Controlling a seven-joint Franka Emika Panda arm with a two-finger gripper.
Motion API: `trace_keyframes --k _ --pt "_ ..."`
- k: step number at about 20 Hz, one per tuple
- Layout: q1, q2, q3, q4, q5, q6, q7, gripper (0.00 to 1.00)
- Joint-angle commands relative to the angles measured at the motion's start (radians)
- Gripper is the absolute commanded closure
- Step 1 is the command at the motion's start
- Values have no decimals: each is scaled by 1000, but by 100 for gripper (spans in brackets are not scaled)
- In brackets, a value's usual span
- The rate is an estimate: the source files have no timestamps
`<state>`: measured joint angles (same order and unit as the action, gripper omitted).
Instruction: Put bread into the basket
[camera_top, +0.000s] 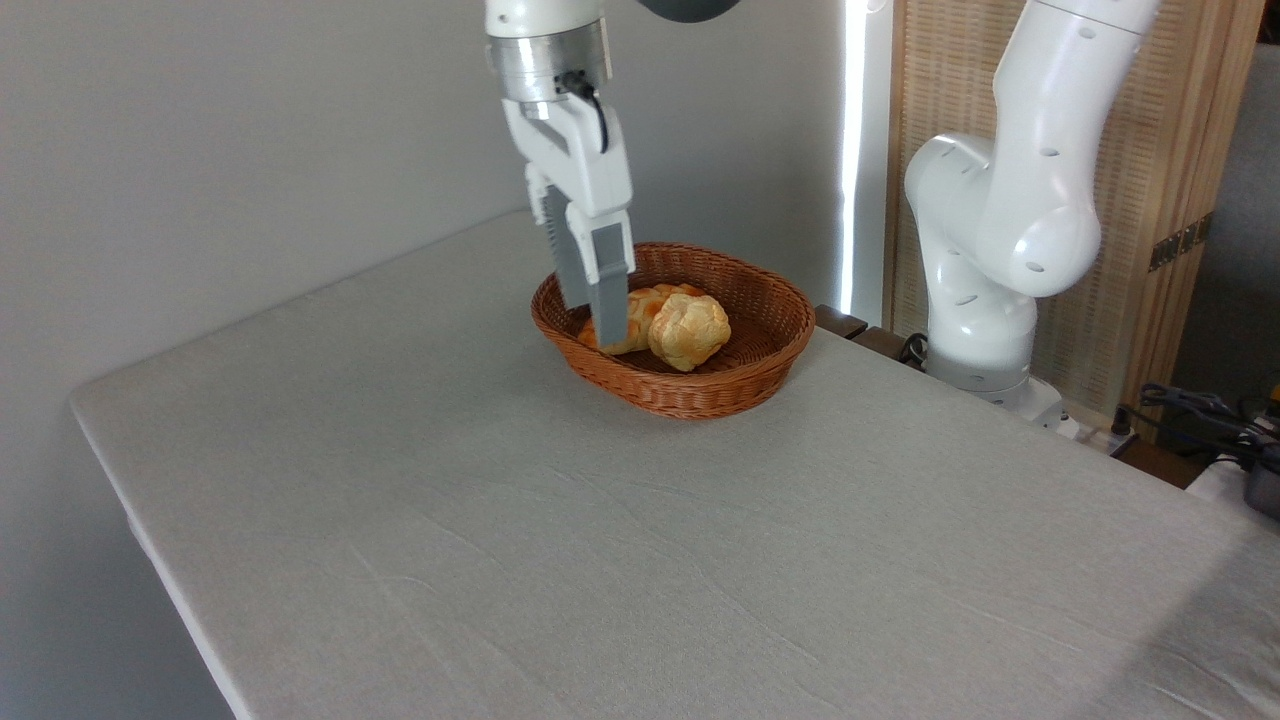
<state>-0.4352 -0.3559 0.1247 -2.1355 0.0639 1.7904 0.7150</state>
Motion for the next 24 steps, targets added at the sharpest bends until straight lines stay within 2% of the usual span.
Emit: trace_keyframes --k 1,3,4,5,7,9,11,14,20,24 --pt "152 165 -74 204 -44 -9 18 0" --pt "283 216 -158 276 -88 -11 18 0" --pt "341 241 -202 296 -95 -11 18 0" --pt "372 251 -247 299 -93 -9 11 0" --pt "398 252 -289 299 -85 -11 -3 0" --pt "409 245 -292 318 -82 -12 -14 0" --pt "440 238 -297 353 -82 -25 -17 0" --pt "443 236 -295 374 -81 -63 -19 0" --pt "444 236 -283 376 -81 -69 -19 0" --pt "444 236 -283 376 -62 -71 -17 0"
